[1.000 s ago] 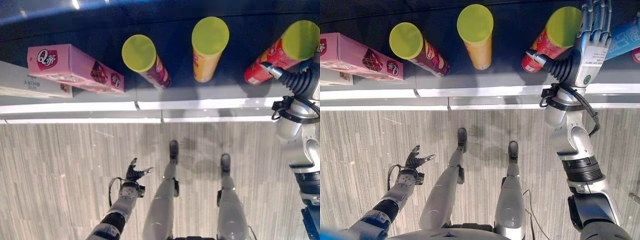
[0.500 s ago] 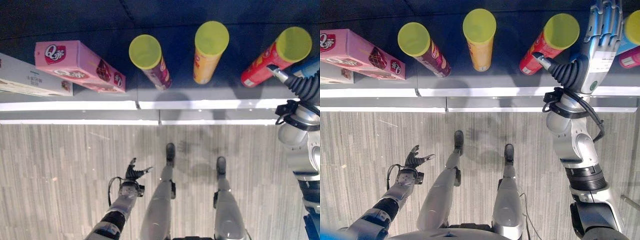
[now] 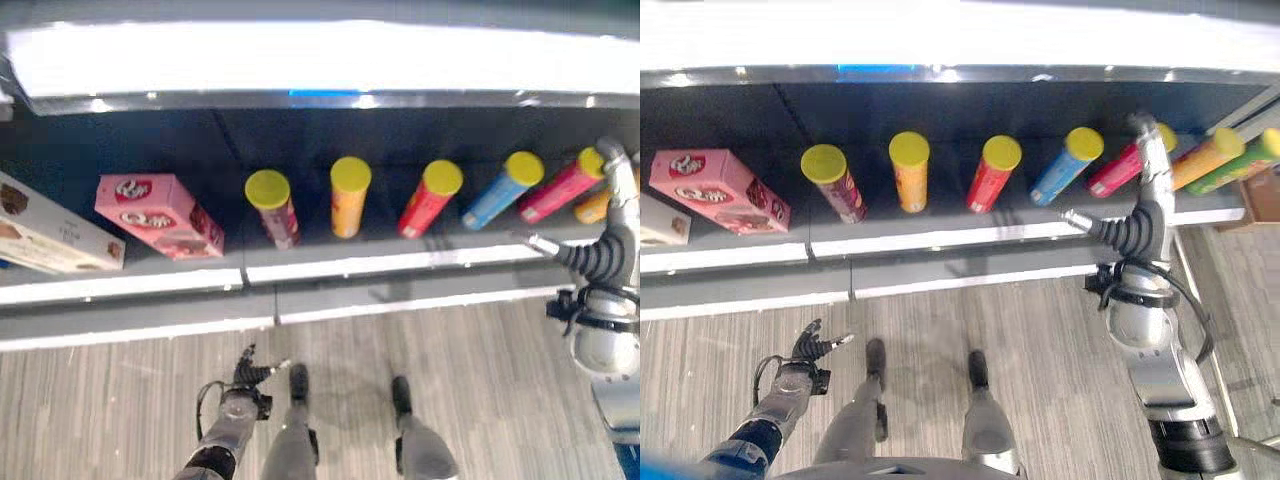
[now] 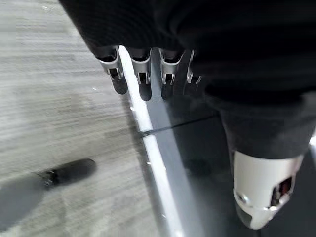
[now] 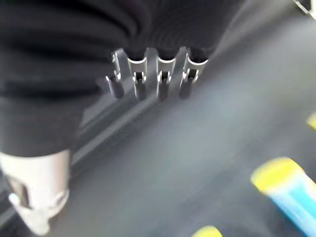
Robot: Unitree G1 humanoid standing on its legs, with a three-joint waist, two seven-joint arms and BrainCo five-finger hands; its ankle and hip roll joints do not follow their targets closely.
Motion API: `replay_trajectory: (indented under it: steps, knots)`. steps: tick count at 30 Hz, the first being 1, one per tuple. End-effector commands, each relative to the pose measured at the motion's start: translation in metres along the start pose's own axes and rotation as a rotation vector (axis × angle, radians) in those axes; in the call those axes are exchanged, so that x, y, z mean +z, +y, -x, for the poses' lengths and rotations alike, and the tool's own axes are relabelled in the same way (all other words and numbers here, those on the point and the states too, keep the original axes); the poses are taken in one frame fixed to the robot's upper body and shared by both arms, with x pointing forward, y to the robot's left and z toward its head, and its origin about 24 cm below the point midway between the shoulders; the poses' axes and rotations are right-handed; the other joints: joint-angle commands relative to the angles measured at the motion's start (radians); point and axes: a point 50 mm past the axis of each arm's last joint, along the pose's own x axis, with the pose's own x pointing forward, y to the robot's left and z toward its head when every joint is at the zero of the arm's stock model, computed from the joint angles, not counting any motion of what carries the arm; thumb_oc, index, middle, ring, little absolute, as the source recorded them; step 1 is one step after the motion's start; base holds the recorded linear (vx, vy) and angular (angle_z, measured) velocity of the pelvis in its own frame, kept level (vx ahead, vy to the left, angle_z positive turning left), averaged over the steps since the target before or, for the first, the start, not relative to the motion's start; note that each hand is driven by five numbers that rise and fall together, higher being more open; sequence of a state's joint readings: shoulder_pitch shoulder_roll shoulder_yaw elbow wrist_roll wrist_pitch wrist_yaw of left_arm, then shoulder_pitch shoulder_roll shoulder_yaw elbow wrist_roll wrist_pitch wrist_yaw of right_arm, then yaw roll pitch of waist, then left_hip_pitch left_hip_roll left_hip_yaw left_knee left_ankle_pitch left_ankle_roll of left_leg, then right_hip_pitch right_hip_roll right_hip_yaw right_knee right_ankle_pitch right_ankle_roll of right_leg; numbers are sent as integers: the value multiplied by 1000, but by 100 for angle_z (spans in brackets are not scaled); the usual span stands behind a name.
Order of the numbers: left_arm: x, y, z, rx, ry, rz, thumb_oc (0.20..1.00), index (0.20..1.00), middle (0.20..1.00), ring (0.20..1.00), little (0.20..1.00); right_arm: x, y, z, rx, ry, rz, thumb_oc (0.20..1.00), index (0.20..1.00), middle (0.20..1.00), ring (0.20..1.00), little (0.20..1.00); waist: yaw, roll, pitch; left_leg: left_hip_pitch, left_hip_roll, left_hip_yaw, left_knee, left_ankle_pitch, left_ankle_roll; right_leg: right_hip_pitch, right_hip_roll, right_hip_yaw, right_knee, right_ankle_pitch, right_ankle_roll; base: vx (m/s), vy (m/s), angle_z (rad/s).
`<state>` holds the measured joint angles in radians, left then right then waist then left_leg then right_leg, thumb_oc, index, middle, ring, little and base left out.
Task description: Put the goods on the table back onto the shelves and tidy them up.
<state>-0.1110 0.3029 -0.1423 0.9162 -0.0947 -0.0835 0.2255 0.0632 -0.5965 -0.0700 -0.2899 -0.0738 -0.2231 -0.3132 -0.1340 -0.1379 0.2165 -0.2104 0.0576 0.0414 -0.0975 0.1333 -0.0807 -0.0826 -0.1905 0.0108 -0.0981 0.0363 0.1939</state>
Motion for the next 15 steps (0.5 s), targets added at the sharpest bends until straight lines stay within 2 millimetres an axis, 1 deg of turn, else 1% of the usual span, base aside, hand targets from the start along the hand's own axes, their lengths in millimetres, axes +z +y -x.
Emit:
replay_trajectory:
  steps: [1, 3, 4, 5, 6, 7, 8, 9, 10, 11, 13, 14, 15]
  knots:
    - [-12, 8, 2, -30, 28, -24, 1000, 1000, 1000, 1000, 1000, -5, -4, 5, 132, 35, -379, 1000, 1000, 1000, 1000, 1000, 2, 21, -71, 139, 17, 76, 10, -175, 10, -10, 19, -51, 23, 9, 14, 95, 25, -28]
    - [-19, 9, 4, -48, 46, -18, 1000, 1000, 1000, 1000, 1000, -20, -1, 16, 217, 136, -500, 1000, 1000, 1000, 1000, 1000, -4, 19, -89, 163, 18, 85, 10, -182, 10, 2, 18, -44, 31, 5, 14, 79, 11, -27]
    - [-24, 12, 6, -65, 60, -25, 1000, 1000, 1000, 1000, 1000, -25, -3, 24, 268, 175, -559, 1000, 1000, 1000, 1000, 1000, -8, 18, -99, 176, 19, 89, 10, -185, 8, 9, 18, -44, 36, 0, 15, 46, 1, -19]
    - [-25, 11, 6, -66, 61, -25, 1000, 1000, 1000, 1000, 1000, -25, -4, 24, 269, 176, -559, 1000, 1000, 1000, 1000, 1000, -8, 18, -99, 177, 19, 89, 10, -185, 8, 10, 18, -44, 36, -1, 15, 49, 4, -11]
    - [-29, 11, 8, -72, 72, -20, 1000, 1000, 1000, 1000, 1000, -36, -5, 31, 281, 241, -575, 1000, 1000, 1000, 1000, 1000, -13, 17, -107, 189, 18, 94, 10, -188, 8, 16, 17, -40, 41, -3, 16, 66, 20, -6]
    - [-36, 10, 11, -93, 93, -15, 1000, 1000, 1000, 1000, 1000, -44, -7, 42, 328, 299, -653, 1000, 1000, 1000, 1000, 1000, -20, 17, -116, 207, 19, 104, 10, -193, 6, 24, 18, -33, 47, -6, 15, 66, 20, -6]
    - [-36, 10, 11, -93, 93, -15, 1000, 1000, 1000, 1000, 1000, -44, -7, 42, 328, 299, -653, 1000, 1000, 1000, 1000, 1000, -20, 17, -115, 208, 19, 105, 10, -193, 6, 24, 18, -33, 47, -6, 15, 72, 3, -9]
    - [-41, 12, 13, -107, 101, -17, 1000, 1000, 1000, 1000, 1000, -51, -5, 54, 402, 373, -708, 1000, 1000, 1000, 1000, 1000, -23, 16, -122, 216, 21, 108, 10, -194, 4, 29, 17, -32, 50, -9, 14, 53, -5, -16]
    - [-45, 14, 15, -116, 111, -18, 1000, 1000, 1000, 1000, 1000, -54, -7, 61, 460, 412, -729, 1000, 1000, 1000, 1000, 1000, -24, 15, -125, 225, 21, 108, 10, -196, 2, 34, 17, -31, 52, -12, 14, 71, -5, -21]
    - [-49, 14, 17, -133, 122, -20, 1000, 1000, 1000, 1000, 1000, -62, -7, 72, 511, 483, -754, 1000, 1000, 1000, 1000, 1000, -26, 14, -129, 234, 22, 111, 10, -199, 1, 42, 15, -31, 54, -13, 14, 65, 0, -16]
    - [-58, 12, 21, -157, 148, -27, 1000, 1000, 1000, 1000, 1000, -80, -6, 96, 545, 628, -806, 1000, 1000, 1000, 1000, 1000, -28, 13, -135, 245, 21, 111, 10, -203, -1, 50, 13, -30, 58, -18, 14, 51, -1, -4]
    - [-66, 10, 25, -173, 176, -24, 1000, 1000, 1000, 1000, 1000, -95, -6, 113, 504, 731, -815, 1000, 1000, 1000, 1000, 1000, -27, 14, -136, 251, 20, 110, 10, -203, -2, 57, 11, -34, 58, -19, 14, 37, -5, -1]
    - [-74, 7, 29, -193, 205, -23, 1000, 1000, 1000, 1000, 1000, -127, 1, 154, 440, 963, -762, 1000, 1000, 1000, 1000, 1000, -22, 15, -138, 255, 18, 110, 10, -204, -1, 62, 9, -36, 60, -19, 15, 31, -4, 2]
